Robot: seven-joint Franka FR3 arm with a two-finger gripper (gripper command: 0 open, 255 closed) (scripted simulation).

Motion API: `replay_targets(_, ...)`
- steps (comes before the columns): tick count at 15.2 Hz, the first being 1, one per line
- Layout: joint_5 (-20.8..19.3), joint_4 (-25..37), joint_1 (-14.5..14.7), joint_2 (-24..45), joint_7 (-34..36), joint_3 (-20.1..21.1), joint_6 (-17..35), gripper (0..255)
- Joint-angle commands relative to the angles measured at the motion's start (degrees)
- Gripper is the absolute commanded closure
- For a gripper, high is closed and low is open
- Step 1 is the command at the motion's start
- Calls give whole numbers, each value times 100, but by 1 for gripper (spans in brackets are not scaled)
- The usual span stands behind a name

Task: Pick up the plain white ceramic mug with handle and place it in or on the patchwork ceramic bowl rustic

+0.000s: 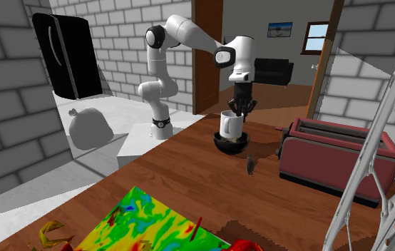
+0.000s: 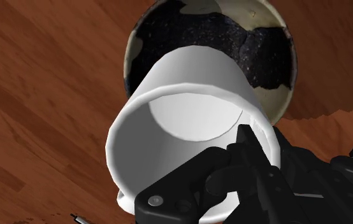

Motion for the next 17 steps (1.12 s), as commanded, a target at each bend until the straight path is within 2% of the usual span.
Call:
replay_targets(1,-2,-2,0,0,1,0,5,255)
replay_targets(3,-2,-2,0,0,1,0,5,255)
replay_targets(4,-2,-1,1,1,2,0,5,0)
replay_targets(9,-2,-2,0,1,2,0,6,0)
replay_targets(13,206,401,0,-284,-135,42,-635,0)
replay_targets(17,206,401,1,-284,-135,42,-635,0)
